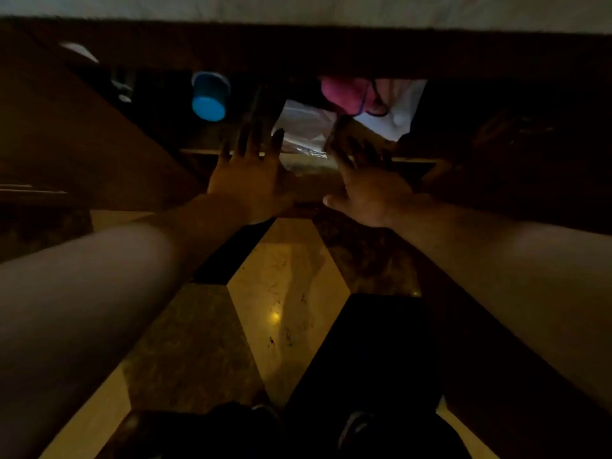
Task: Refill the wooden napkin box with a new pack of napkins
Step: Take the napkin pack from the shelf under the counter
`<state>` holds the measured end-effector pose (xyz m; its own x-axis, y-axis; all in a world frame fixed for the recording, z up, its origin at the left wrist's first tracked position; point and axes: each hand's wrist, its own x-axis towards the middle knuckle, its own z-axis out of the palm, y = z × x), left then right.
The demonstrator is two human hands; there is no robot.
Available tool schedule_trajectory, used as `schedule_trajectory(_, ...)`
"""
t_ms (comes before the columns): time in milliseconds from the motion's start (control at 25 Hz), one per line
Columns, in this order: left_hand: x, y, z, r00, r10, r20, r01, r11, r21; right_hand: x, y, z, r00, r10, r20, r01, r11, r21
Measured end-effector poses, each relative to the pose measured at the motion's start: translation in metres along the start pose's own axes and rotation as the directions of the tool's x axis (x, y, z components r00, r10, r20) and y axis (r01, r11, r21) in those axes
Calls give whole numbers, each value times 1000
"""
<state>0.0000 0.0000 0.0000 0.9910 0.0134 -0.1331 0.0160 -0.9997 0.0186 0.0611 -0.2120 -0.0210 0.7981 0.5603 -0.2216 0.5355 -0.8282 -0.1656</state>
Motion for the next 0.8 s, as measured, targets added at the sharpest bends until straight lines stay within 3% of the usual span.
schedule_trajectory(280, 85, -17, 69, 992, 18, -125, -25, 998, -59, 82, 19, 41, 967, -103, -233, 94, 994, -50)
schedule_trajectory(400, 117, -21, 88, 964, 100, -245, -115, 992, -48, 115, 13, 54, 923, -197, -330, 221, 975, 36)
schedule_trajectory(520, 132, -29, 99, 918, 184, -352, -216, 975, -54, 137, 15, 68, 865, -263, -428, 292, 956, 2)
schedule_trajectory(640, 138, -31, 103, 909, 238, -341, -282, 956, -85, 144, 18, 79, 822, -294, -487, 351, 936, 27)
schedule_trajectory(800, 130, -30, 107, 903, 219, -371, -268, 959, -87, 146, 14, 84, 825, -274, -495, 313, 950, -3)
